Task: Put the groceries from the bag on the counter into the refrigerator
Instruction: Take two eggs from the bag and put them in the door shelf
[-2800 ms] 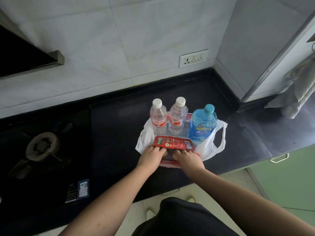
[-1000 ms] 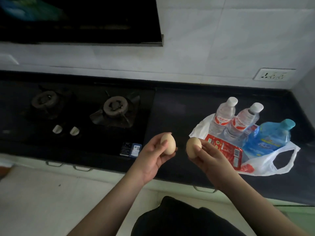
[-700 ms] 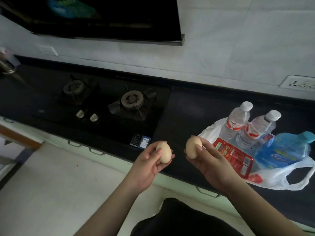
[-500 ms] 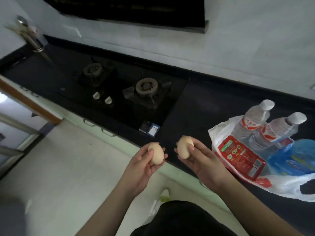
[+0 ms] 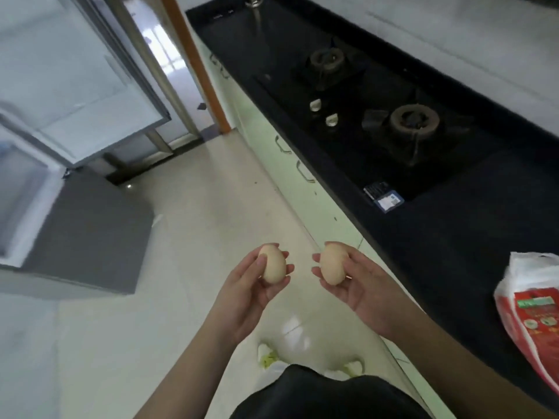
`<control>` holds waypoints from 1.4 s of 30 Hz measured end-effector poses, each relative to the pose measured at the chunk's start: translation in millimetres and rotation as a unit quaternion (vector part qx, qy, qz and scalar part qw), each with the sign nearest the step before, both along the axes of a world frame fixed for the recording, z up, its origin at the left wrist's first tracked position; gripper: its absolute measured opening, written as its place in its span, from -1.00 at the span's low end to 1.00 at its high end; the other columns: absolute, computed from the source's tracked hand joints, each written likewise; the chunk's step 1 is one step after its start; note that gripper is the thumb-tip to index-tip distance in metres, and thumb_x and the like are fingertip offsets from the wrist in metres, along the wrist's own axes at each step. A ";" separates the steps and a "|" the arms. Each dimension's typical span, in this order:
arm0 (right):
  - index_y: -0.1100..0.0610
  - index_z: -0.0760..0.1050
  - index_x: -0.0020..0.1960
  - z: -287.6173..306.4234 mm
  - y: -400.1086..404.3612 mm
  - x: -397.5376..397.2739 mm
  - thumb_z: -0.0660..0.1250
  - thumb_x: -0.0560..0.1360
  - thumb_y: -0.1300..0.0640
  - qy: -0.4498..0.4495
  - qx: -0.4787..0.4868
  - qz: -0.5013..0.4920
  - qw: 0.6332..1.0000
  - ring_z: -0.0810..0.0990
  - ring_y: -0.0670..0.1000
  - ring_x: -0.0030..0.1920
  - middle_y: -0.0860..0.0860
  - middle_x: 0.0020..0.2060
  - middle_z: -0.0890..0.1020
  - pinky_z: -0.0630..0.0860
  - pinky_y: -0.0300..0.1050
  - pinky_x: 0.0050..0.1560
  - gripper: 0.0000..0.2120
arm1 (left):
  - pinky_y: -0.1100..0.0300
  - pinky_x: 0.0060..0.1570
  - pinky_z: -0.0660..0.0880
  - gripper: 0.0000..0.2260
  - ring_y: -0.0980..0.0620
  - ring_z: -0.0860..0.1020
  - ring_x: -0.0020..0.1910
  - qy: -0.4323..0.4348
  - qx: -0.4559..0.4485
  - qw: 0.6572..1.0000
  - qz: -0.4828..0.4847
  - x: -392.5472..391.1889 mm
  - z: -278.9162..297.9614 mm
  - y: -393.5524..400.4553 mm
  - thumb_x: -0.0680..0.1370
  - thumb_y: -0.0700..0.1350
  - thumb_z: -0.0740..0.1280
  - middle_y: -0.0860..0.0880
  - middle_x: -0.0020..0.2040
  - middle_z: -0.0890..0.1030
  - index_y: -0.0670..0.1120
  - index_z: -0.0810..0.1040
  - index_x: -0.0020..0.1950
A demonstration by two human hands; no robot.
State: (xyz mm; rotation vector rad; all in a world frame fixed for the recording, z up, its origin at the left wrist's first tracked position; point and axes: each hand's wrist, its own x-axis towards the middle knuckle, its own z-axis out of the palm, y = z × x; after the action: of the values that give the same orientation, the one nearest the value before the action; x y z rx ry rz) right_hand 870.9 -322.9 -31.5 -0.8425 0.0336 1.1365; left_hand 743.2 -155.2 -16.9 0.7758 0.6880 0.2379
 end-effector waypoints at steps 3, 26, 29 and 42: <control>0.13 0.53 0.23 3.9 29.7 -15.3 0.58 0.27 -0.02 -0.015 0.016 0.043 0.999 0.59 0.21 0.18 0.23 0.21 0.58 0.57 -0.08 0.04 -0.41 | 0.14 -0.13 0.63 -0.71 -0.12 0.65 -0.02 -0.010 -0.003 0.999 0.034 -26.4 1.7 17.3 0.53 -0.12 0.27 -0.19 0.07 0.64 -0.21 0.55 0.19; 0.14 0.57 0.20 30.9 323.2 -190.3 0.62 0.21 -0.01 -0.054 0.053 0.272 0.959 0.63 0.16 0.07 0.24 0.14 0.61 0.59 -0.10 0.02 -0.39 | 0.13 -0.10 0.61 -0.65 -0.11 0.64 0.08 -0.074 0.043 0.958 0.275 -269.9 26.4 219.1 0.52 -0.08 0.27 -0.19 0.12 0.63 -0.20 0.53 0.25; 0.14 0.56 0.21 30.6 346.8 -183.1 0.63 0.20 -0.02 -0.058 0.047 0.291 0.954 0.63 0.15 0.05 0.24 0.13 0.61 0.59 -0.10 0.01 -0.37 | 0.14 -0.11 0.61 -0.70 -0.11 0.64 0.07 -0.082 0.045 0.955 0.282 -261.3 26.5 239.1 0.54 -0.08 0.27 -0.18 0.11 0.64 -0.16 0.55 0.23; 0.11 0.60 0.17 25.7 487.9 -96.4 0.64 0.18 -0.03 -0.027 0.041 0.339 0.939 0.63 0.17 0.07 0.23 0.12 0.61 0.58 -0.07 0.03 -0.40 | 0.13 -0.09 0.62 -0.66 -0.16 0.62 0.10 -0.024 0.041 0.947 0.317 -176.1 20.9 365.1 0.55 -0.08 0.26 -0.23 0.14 0.62 -0.21 0.54 0.26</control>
State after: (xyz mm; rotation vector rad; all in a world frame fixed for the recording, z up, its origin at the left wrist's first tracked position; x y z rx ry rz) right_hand 774.5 165.0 -5.8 -0.8317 -0.3761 1.7456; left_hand 567.1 209.9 4.0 0.6043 0.8723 0.8721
